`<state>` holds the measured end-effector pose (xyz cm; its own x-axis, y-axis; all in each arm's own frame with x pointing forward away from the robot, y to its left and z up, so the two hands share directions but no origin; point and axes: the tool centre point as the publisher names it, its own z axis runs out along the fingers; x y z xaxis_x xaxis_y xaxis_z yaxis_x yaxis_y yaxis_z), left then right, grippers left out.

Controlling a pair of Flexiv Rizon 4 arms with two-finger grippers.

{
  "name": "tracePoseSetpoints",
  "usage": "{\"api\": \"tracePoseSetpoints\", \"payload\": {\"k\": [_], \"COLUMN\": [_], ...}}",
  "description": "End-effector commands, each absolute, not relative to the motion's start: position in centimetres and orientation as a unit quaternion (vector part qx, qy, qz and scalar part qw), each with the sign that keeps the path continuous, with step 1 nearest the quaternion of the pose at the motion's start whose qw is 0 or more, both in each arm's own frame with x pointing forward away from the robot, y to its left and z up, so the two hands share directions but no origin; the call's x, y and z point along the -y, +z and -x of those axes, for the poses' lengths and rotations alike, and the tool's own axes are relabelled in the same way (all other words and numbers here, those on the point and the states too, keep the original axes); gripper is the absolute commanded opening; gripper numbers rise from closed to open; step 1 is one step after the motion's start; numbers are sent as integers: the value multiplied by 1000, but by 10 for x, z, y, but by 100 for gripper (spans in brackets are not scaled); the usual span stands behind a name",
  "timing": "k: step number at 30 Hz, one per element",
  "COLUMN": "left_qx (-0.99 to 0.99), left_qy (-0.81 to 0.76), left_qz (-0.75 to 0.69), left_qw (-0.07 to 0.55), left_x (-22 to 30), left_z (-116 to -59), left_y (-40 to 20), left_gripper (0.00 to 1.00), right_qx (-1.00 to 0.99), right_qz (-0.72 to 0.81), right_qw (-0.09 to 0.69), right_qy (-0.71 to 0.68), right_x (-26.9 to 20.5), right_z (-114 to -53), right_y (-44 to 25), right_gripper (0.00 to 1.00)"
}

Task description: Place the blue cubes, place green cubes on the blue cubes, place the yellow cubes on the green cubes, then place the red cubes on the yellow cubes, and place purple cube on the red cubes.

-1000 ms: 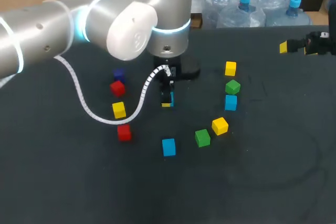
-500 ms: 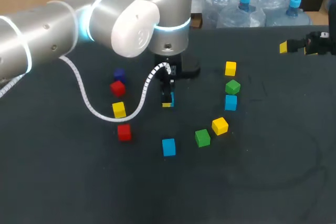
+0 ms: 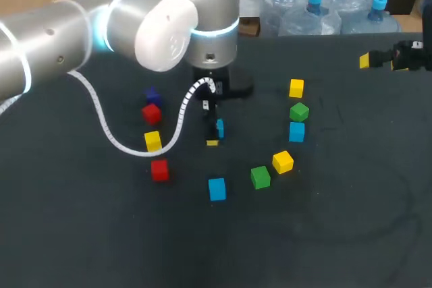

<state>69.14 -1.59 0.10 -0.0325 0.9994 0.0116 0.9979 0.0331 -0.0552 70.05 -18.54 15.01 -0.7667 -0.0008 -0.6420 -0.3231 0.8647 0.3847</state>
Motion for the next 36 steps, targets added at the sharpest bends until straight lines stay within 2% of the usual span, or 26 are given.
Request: {"api": "tracePoseSetpoints", "payload": {"k": [1,10,21,26,36], "left_qx": [725,749,773,771,771], "left_qy": [17,28,26,75,75], "left_qz": [688,661,632,628,628], "left_qw": [-8,-44,-51,-71,-71], "left_x": [-4,-28,-40,-46,-46], "left_z": [-670,-640,-601,-592,-592], "left_y": [18,42,39,34,34], "left_gripper": [100,100,100,100,100], "right_qx": [-908,-908,-908,-908,-905], "right_qz": [88,88,88,88,114], "right_qw": [330,330,330,330,328], "right_qy": [243,243,243,243,247], "right_x": [185,185,185,185,180], "right_z": [-700,-700,-700,-700,-698], "right_y": [150,150,150,150,151], "right_gripper": [100,100,100,100,100]}}
